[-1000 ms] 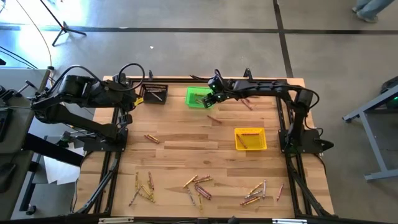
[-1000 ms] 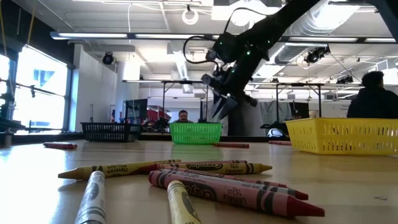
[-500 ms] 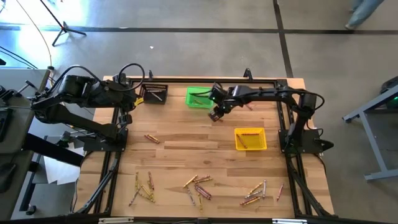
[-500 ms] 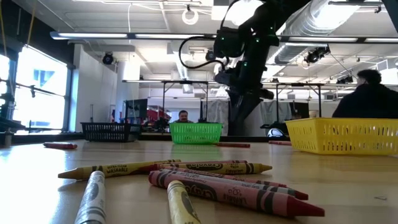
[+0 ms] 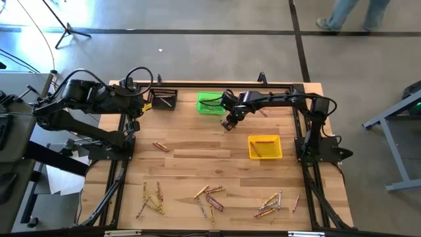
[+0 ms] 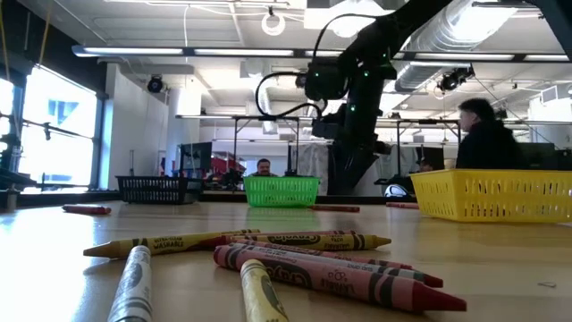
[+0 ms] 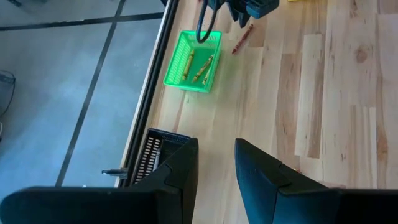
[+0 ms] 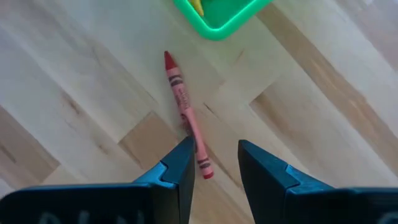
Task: Sort crayons
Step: Put the red crayon into the yellow basket
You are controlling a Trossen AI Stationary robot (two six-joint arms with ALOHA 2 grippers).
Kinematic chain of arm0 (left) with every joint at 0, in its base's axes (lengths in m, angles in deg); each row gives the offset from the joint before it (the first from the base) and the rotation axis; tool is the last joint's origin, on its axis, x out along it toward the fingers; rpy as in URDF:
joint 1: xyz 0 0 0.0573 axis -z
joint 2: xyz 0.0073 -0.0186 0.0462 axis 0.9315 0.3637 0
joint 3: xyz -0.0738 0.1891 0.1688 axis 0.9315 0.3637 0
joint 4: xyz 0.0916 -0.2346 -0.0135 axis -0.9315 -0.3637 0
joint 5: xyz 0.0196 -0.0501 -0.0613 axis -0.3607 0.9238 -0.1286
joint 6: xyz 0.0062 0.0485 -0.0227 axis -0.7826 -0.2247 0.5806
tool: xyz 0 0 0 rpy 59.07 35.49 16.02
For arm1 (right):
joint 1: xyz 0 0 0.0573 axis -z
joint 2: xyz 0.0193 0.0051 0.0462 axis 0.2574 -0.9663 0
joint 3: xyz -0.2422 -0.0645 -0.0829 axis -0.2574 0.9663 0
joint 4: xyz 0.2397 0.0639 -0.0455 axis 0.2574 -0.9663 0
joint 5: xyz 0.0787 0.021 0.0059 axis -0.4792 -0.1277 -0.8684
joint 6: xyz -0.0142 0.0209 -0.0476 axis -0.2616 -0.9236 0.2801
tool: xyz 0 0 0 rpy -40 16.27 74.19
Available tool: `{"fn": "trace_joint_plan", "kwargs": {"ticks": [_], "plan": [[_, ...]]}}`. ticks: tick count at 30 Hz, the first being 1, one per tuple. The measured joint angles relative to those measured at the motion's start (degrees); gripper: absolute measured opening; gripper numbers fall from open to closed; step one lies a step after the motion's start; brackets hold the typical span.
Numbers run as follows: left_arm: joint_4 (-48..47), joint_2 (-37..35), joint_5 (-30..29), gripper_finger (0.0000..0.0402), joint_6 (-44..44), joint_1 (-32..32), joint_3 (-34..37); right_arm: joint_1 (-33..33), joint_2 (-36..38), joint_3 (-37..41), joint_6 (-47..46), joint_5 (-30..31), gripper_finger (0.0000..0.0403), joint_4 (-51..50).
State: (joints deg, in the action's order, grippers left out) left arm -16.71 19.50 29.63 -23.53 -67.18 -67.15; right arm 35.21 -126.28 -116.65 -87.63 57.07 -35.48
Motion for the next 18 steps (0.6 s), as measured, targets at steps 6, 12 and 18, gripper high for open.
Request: {"fn": "trace_joint_plan", "kwargs": {"ticks": [6,12,18], "plan": [[0.0,0.0,0.0,0.0091,0.0,0.0,0.0,0.0,-1.5,0.0,0.5,-2.7,0.0108,0.2],[0.0,0.0,0.0,0.0091,0.0,0.0,0.0,0.1,-3.6,0.0,0.8,-3.5,0.0108,0.3],[0.0,0.0,0.0,0.0091,0.0,0.0,0.0,-0.1,-5.5,-0.1,0.8,-3.5,0.0104,0.2]]}}
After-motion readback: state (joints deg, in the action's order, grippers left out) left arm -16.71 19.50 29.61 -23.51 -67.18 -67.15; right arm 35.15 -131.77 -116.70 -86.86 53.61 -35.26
